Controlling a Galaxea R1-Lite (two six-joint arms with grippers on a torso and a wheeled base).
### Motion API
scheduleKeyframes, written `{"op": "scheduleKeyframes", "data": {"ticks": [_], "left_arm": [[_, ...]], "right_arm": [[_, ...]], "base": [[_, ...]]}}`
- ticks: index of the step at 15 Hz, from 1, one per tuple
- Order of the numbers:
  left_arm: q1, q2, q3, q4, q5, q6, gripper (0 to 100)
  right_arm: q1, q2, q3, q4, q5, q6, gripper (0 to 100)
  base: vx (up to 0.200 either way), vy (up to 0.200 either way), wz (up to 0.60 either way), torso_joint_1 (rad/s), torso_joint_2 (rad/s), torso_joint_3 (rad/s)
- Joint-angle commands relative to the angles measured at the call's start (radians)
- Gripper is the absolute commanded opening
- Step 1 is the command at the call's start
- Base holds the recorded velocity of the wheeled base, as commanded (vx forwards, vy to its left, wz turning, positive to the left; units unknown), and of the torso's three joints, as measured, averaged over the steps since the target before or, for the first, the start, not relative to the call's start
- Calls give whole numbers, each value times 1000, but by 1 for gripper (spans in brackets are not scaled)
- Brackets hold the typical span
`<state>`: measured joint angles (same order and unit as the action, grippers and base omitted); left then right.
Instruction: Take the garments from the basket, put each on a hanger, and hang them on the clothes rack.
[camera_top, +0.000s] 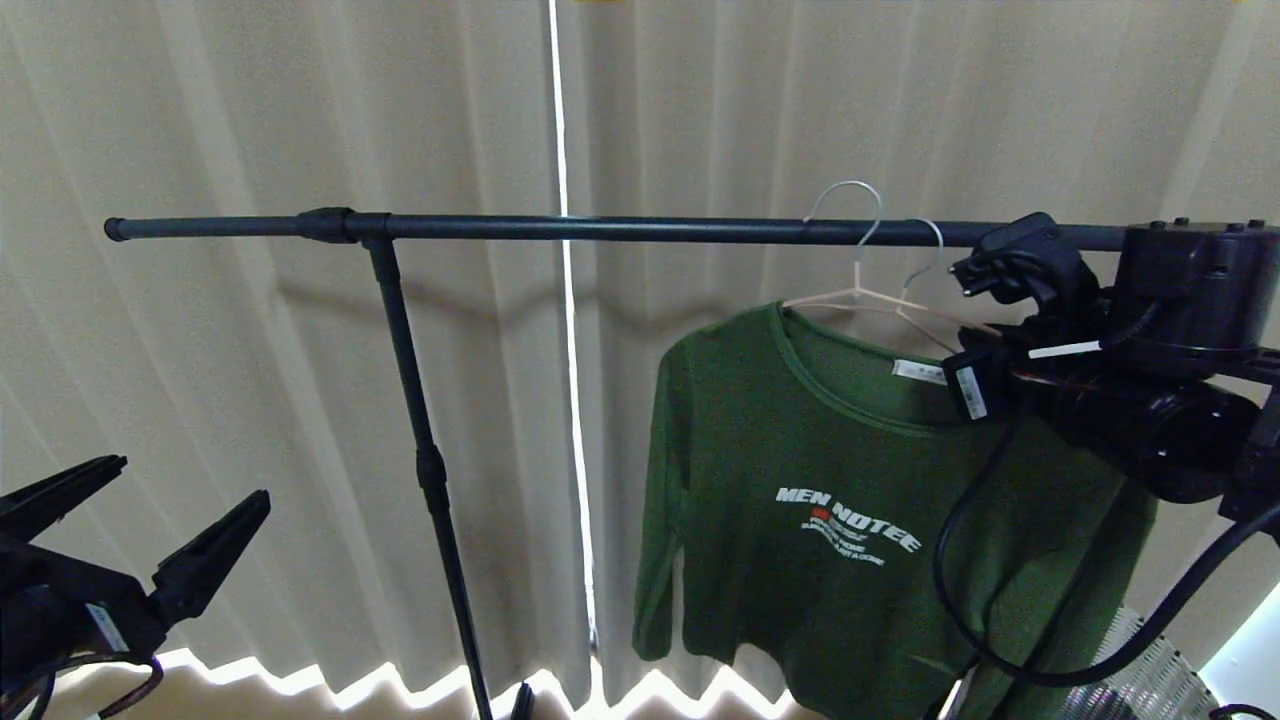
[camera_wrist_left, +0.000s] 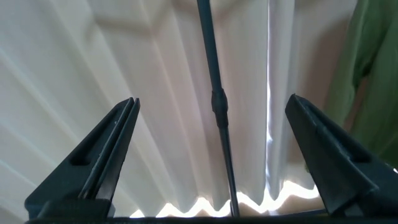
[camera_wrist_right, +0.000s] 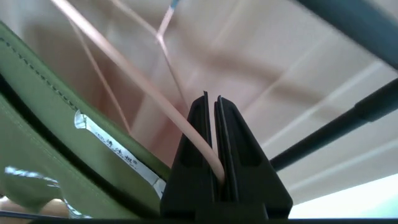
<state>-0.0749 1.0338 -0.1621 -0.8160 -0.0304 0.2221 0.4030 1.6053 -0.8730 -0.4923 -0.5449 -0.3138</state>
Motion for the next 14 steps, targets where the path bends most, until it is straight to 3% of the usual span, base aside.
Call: {"op": "scheduleKeyframes", "data": {"ticks": [1, 7, 14], "left_arm": [[-14, 3, 7, -2, 0, 0, 100], [-19, 6, 7, -2, -2, 0, 100], [-20, 8, 9, -2, -2, -1, 100]], "right_arm": [[0, 53, -17, -2, -21, -1, 0], [8, 97, -35, -3, -58, -2, 0], [0, 120, -133, -5, -84, -1, 0]], "base": [[0, 0, 0, 0, 0, 0], [0, 0, 0, 0, 0, 0], [0, 0, 0, 0, 0, 0]]}}
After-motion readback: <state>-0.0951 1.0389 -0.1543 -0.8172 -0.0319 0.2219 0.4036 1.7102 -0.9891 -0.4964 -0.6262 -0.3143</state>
